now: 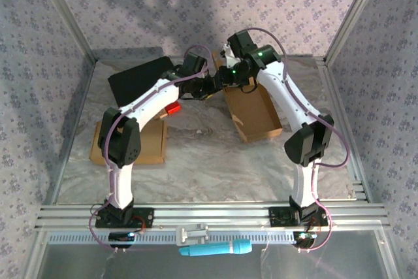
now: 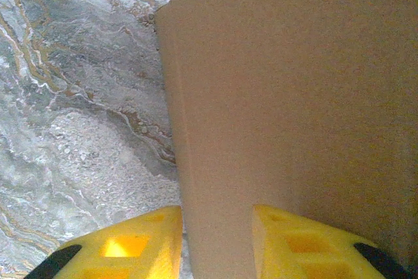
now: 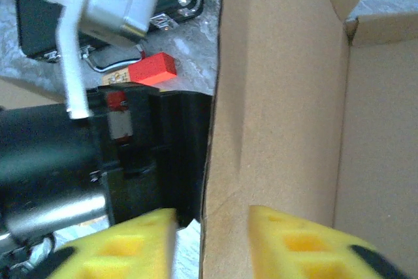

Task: Fold the paper box

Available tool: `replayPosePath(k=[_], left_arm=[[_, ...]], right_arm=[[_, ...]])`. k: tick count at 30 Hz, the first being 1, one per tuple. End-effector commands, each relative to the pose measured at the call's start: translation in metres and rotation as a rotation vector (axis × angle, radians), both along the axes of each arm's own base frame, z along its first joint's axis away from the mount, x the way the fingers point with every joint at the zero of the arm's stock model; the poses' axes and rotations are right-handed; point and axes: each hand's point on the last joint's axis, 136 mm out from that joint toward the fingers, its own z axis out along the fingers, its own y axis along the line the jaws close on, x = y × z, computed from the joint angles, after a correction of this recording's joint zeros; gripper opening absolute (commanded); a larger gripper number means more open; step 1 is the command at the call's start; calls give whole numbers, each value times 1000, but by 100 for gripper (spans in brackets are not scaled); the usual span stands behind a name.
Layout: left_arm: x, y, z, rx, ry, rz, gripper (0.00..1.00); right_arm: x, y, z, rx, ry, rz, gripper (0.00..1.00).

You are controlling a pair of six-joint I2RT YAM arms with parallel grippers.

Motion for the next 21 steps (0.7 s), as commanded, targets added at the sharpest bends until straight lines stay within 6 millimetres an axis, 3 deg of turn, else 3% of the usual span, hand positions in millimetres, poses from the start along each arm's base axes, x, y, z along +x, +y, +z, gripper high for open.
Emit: replayPosePath(k=[1, 4, 12, 16, 21], left_arm=[[5, -4, 14, -11, -32, -16, 34], [4, 4, 22, 15, -55, 0, 34], [-15, 53, 52, 129, -120, 52, 35], [-40, 79, 60, 167, -133, 53, 36], [-79, 109, 50, 202, -90, 28, 36]], right_arm=[[6, -8, 0, -30, 7, -69, 20], [13, -13, 9, 5, -5, -167, 0], [31, -30, 27, 147, 2, -489, 0], [36, -52, 24, 214, 45, -809, 0], [35, -68, 28, 328, 40, -1221, 0]])
